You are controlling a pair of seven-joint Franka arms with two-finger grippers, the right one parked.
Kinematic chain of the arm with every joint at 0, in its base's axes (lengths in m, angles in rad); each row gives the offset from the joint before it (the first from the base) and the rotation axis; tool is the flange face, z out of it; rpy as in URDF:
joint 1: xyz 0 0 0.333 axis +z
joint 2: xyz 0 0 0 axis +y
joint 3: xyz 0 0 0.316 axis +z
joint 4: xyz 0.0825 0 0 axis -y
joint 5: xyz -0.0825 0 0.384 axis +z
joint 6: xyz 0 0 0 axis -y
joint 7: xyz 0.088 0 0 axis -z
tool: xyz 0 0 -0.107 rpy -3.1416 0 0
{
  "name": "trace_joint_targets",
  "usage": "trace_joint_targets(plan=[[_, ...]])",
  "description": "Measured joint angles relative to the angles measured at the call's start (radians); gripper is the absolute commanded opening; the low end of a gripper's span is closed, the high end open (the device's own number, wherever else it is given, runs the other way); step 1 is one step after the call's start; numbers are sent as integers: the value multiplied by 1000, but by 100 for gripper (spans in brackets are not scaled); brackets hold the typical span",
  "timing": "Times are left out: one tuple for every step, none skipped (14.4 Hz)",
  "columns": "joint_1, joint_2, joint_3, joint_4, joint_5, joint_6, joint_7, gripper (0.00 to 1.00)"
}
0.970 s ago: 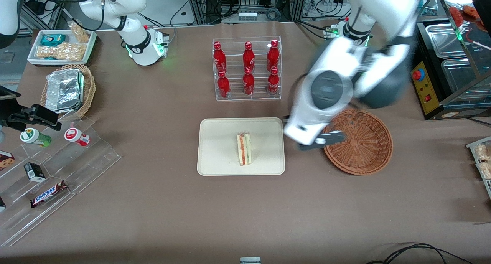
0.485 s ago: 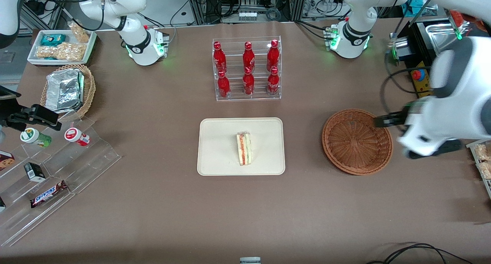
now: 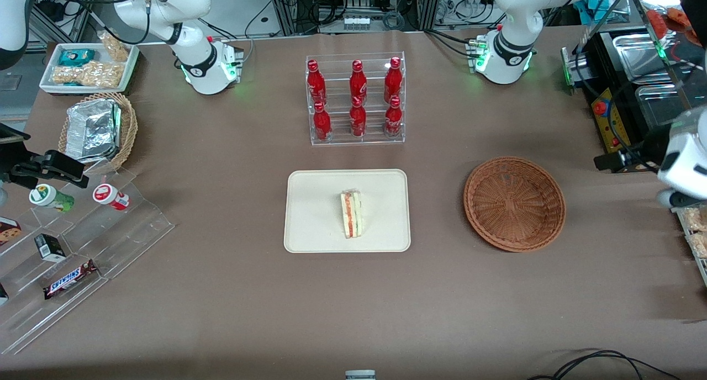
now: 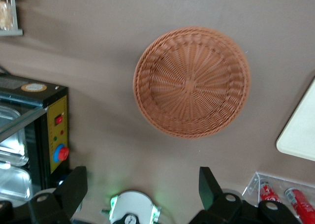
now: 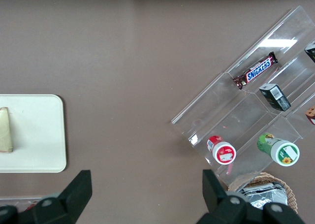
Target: Place sandwich from basket to tray
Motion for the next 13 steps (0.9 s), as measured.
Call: trace_joint_targets(plan=[[0, -66, -6, -63, -16, 35, 0, 100], [-1, -124, -12, -107, -39, 58, 0, 100], [-1, -164, -15, -127, -56, 68, 2, 100], [-1, -189, -16, -129, -63, 70, 9, 100], [-1, -203, -16, -126, -65, 71, 18, 100], [-1, -209, -16, -122, -65, 71, 21, 100], [-1, -209, -16, -121, -65, 71, 22, 100], [-1, -208, -19, -121, -65, 72, 24, 100], [-2, -208, -22, -121, -65, 73, 25, 100], [-3, -208, -26, -121, -65, 74, 25, 100], [-9, -208, -27, -121, -65, 75, 28, 100], [-34, -208, -20, -120, -59, 75, 30, 100], [-76, -208, 0, -120, -47, 74, 30, 100]])
